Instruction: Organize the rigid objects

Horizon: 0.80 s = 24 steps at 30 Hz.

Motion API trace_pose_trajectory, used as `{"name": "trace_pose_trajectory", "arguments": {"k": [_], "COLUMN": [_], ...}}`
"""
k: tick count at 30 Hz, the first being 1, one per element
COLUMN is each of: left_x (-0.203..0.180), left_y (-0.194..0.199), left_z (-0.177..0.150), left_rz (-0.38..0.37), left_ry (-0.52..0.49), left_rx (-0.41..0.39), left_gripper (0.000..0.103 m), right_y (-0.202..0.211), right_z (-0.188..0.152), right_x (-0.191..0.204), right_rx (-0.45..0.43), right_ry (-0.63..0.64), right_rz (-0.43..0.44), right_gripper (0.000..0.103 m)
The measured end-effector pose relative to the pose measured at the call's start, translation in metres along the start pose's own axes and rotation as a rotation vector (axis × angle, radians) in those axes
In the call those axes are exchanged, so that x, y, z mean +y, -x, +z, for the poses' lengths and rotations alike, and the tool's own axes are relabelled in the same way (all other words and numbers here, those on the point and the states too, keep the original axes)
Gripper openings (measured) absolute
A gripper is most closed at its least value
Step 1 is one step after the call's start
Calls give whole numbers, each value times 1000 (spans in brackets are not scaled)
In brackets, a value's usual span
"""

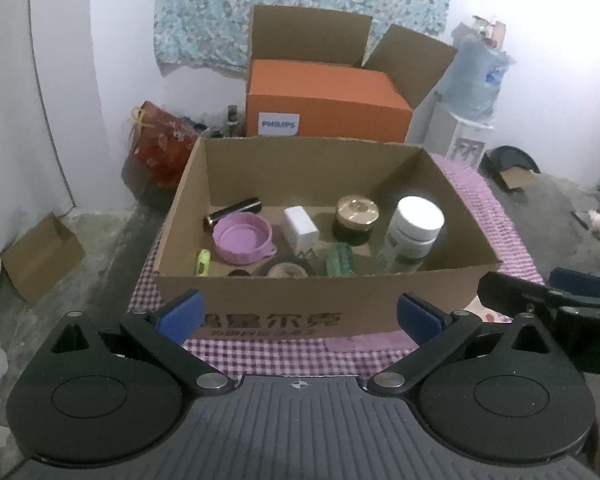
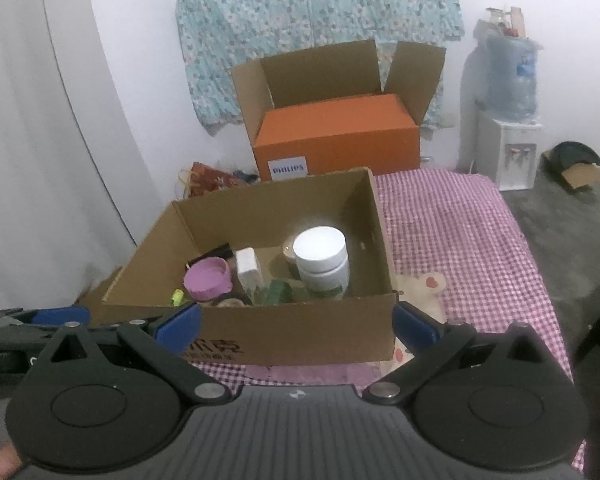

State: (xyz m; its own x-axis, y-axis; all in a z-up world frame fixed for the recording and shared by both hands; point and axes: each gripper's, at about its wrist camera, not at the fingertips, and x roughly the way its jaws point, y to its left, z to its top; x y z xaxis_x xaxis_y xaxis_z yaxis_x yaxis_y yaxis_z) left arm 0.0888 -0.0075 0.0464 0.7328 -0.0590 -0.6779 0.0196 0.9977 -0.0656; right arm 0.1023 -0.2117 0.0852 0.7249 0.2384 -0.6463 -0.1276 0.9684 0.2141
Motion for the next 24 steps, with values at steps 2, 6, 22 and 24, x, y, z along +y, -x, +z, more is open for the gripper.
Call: {"name": "trace_pose_trajectory", "arguments": {"k": [2,6,22,24], "left_x": [2,4,3,3], "left_y": [-2,-4,-9,-9], "left_z": [0,1,-1,0], "left_rz": [2,11,48,48], "left_ry": [5,7,-1,-1], "left_rx": [5,10,20,19], "left_gripper": [103,103,103,103], "right_y": [-3,-7,-18,-18], "right_z": [-1,-3,-8,-7], "right_x": [1,2,-2,-3], "right_rx": [3,7,38,39], "right_ry": [15,38,44,43], "right_rz": [-17,-40,-43,-41], "right_gripper": [103,103,103,103]}}
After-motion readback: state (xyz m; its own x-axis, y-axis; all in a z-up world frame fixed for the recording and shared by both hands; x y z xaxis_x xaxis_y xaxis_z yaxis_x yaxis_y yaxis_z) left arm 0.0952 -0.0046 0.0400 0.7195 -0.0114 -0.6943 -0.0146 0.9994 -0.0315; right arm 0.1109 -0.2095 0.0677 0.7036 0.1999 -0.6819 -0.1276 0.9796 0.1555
